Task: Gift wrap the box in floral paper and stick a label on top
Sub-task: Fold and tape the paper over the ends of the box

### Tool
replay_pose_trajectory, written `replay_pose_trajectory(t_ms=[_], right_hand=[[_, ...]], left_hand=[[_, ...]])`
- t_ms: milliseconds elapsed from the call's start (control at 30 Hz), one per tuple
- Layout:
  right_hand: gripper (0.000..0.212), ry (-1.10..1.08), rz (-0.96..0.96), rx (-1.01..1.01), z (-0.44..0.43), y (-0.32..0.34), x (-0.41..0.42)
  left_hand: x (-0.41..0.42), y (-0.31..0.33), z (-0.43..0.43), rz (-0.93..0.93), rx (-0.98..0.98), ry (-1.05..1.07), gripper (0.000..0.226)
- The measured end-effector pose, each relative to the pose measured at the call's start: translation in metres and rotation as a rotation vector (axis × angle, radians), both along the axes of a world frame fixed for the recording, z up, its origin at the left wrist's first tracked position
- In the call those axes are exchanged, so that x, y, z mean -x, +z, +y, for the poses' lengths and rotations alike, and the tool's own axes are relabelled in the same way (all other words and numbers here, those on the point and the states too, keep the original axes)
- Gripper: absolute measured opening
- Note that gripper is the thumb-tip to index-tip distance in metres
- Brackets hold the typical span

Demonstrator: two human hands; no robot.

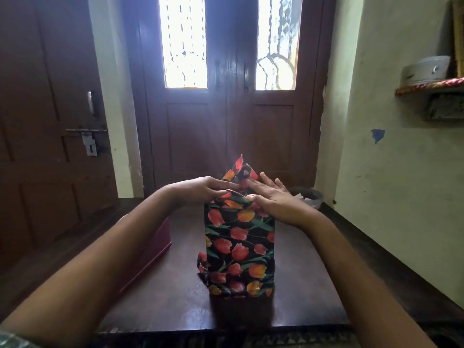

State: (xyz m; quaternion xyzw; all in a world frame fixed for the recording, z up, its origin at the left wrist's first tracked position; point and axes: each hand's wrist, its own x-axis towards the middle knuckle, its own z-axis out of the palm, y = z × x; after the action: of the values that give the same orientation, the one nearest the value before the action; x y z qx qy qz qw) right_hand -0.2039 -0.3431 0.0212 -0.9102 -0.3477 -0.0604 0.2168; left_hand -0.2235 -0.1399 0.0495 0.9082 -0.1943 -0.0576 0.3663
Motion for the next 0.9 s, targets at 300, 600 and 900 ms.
replay_pose_trajectory(t_ms=[300,600,900], right_hand=[[0.044,0.027,0.152,-0.038,-0.003,0.011,0.008],[0.038,0.025,0.147,-0.074,-0.002,0.007,0.007],[0.039,0.033,0.209,-0.171,0.000,0.004,0.008]], left_hand=[[0.009,-0.018,0.011,-0.268,0.399,0.196,0.015],[0.051,-0.028,0.141,-0.142,-0.071,0.821,0.020],[0.076,-0.079,0.183,0.252,-0.027,0.997,0.031]])
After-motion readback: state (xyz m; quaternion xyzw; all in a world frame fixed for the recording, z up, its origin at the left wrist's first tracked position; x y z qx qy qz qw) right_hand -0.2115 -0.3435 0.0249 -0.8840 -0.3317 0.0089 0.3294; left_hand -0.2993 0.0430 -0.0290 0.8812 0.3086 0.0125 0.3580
